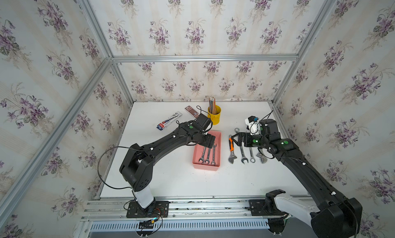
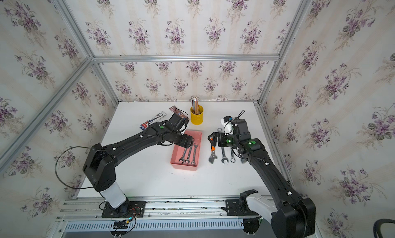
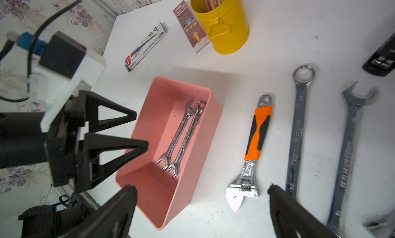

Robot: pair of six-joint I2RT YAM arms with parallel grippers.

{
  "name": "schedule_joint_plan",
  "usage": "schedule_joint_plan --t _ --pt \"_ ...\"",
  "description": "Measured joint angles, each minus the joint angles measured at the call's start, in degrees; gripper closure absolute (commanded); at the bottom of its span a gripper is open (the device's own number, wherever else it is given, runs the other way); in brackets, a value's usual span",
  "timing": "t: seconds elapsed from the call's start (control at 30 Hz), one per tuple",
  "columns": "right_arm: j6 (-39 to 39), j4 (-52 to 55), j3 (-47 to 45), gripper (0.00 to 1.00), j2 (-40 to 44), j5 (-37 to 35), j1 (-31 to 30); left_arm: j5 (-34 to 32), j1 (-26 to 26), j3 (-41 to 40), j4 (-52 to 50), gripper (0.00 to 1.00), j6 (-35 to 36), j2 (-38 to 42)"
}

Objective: Take out the wrench from the storage box
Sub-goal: Pick up the wrench from the storage box.

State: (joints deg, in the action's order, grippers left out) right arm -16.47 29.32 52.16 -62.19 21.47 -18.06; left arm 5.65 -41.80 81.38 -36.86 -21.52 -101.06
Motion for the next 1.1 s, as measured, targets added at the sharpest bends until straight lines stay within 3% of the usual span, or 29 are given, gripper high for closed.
schedule_joint_plan --t 0.27,0.43,0.6,1.1 --pt "-3.37 0.66 -0.55 0.00 0.55 -0.39 -3.69 -7.91 -3.23 3.85 -3.87 0.35 0.04 -7.93" --pt "-4.48 0.55 -0.31 0.00 0.50 -1.66 -3.78 -11.54 -3.61 3.78 -4.59 0.51 -0.09 -10.54" --pt "-4.61 0.50 -0.50 0.00 0.50 -2.62 -4.00 -13.79 -3.61 3.63 -4.90 0.58 -0.17 -13.07" --pt "-4.79 0.52 -0.61 0.00 0.59 -4.61 -4.00 -14.27 -3.80 3.19 -1.84 0.62 -0.42 -17.70"
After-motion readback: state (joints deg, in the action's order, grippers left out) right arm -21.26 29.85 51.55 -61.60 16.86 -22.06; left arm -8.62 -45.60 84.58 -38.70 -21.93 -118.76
